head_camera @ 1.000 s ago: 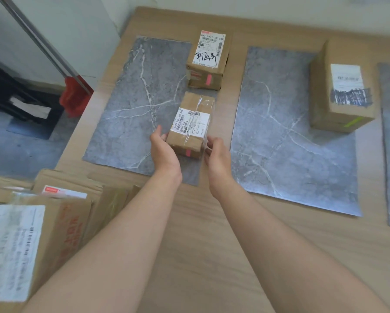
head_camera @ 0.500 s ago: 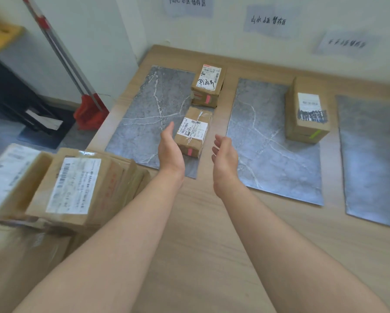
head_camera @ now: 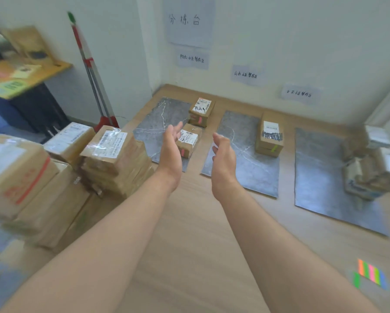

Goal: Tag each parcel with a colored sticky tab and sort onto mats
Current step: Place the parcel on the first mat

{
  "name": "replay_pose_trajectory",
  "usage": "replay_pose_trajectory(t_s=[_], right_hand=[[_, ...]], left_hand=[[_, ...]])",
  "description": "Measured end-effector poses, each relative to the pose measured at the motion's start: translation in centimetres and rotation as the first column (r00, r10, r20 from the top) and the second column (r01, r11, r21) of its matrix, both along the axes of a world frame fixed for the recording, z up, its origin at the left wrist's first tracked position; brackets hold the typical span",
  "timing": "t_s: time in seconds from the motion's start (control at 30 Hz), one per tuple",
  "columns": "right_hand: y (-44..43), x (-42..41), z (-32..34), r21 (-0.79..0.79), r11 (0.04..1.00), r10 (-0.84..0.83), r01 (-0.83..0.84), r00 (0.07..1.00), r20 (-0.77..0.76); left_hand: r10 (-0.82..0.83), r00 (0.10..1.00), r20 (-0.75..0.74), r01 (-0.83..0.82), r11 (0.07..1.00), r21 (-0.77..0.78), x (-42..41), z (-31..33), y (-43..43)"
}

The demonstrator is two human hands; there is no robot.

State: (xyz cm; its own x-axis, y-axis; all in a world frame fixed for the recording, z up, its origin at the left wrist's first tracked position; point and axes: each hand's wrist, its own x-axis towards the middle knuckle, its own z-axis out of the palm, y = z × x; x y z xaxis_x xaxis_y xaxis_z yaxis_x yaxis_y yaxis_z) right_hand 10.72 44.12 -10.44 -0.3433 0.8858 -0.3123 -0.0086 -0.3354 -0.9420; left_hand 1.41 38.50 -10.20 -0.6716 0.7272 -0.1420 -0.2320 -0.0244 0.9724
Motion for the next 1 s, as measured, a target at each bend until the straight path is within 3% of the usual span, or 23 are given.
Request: replay_pose_trajectory(t_s=[0.57,1.0], right_hand=[[-14.8,12.1,16.6,0.278,0.960,0.052,-0.016,0.991,-0.124],[-23.0,8.5,18.6,0.339,0.937,0.139,-0.091,0.983,-0.121]], left_hand=[[-0.024,0.984,-0.177,0.052,0.987,0.153,11.1,15.3,-14.9],[0.059,0.958,-0.282,-0.005,0.983,0.186,6.4,17.9,-22.6]])
